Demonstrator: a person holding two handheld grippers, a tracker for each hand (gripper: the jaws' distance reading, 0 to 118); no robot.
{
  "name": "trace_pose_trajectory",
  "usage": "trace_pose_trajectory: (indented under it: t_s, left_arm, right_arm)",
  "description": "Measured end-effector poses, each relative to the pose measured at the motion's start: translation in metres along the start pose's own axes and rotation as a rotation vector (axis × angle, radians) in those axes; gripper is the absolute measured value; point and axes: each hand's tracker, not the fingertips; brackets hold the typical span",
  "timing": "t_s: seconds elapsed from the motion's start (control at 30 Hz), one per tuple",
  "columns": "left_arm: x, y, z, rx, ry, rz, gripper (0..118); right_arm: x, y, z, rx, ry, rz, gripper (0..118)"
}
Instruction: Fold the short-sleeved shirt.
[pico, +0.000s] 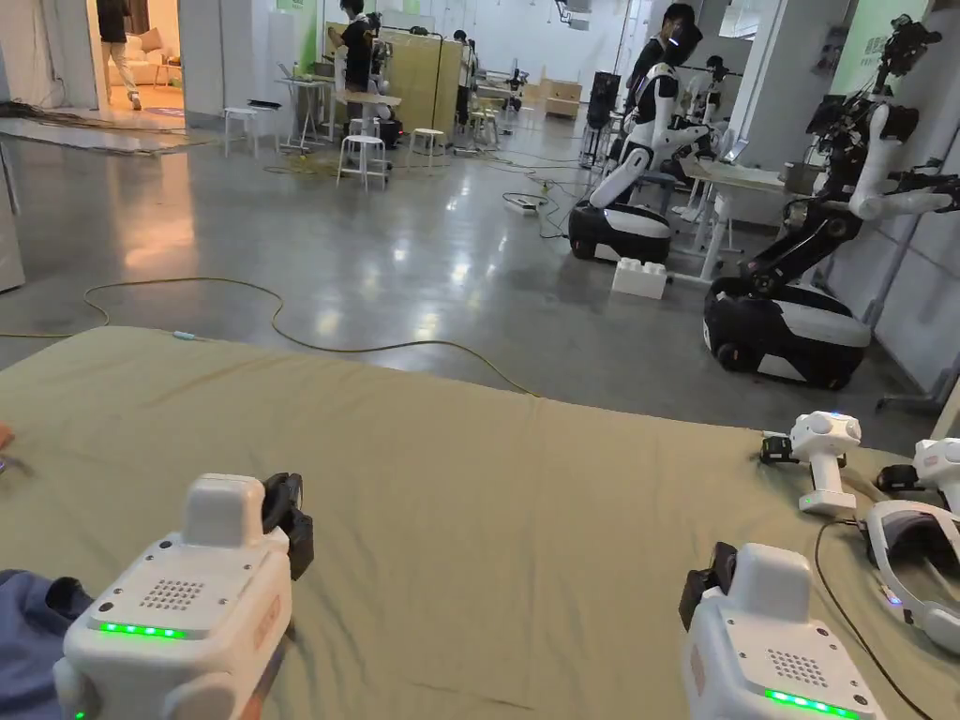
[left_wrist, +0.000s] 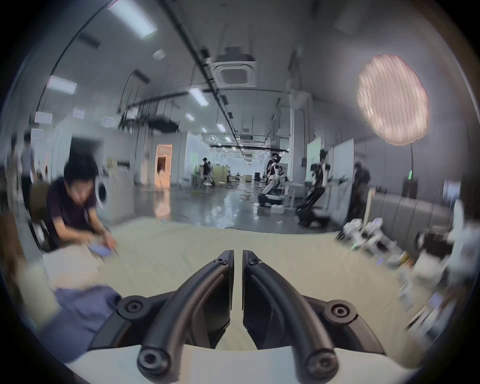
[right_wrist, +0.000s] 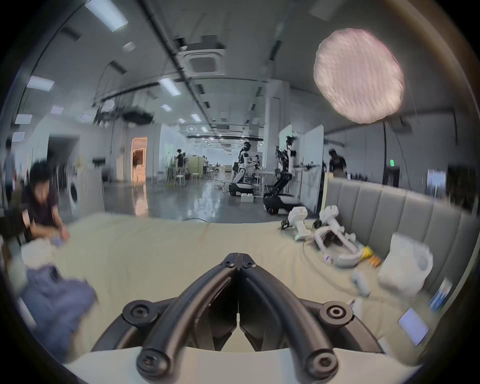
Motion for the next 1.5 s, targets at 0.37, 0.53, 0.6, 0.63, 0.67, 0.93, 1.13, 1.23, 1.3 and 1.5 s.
trace_pose_trajectory:
  t_s: [0.37,0.53,0.6,0.63,0.67,0.93,1.13,1.23,1.3,1.5]
  left_arm:
    - [0.013,0.030,-0.001,0.012,0.121,-0.271,8]
    - [0.057,-0.001,-0.016,-0.054,0.166,-1.254,8]
    - [0.055,-0.016,-0.018,-0.060,0.177,-1.452,8]
    - [0.054,-0.018,-0.018,-0.063,0.177,-1.489,8]
    - [0.050,-0.021,-0.017,-0.072,0.175,-1.494,8]
    - [0.034,-0.001,-0.006,-0.090,0.142,-0.787,8]
    - [0.022,0.016,0.011,-0.046,0.037,-0.020,8]
    - [0.010,0.017,0.010,0.006,0.060,0.190,8]
    - [0.010,0.019,0.011,0.010,0.077,0.166,8]
    - [0.018,0.023,0.007,0.003,0.056,-0.109,8]
  right_arm:
    - [0.009,0.030,0.007,0.020,-0.020,-0.024,0]
    - [-0.036,0.008,0.003,0.146,-0.077,1.075,0]
    - [-0.040,-0.011,0.002,0.226,-0.139,1.431,0]
    - [-0.037,-0.019,-0.001,0.250,-0.154,1.507,0]
    - [-0.036,-0.020,0.000,0.258,-0.134,1.534,0]
    - [-0.032,0.007,0.002,0.096,-0.002,0.857,0]
    - [-0.012,0.019,0.004,-0.040,0.003,0.095,0]
    - [-0.005,0.011,0.002,-0.049,-0.046,-0.043,0]
    - [-0.002,0.011,0.005,-0.041,-0.066,-0.097,0]
    - [-0.004,0.013,0.007,-0.020,-0.054,0.039,0]
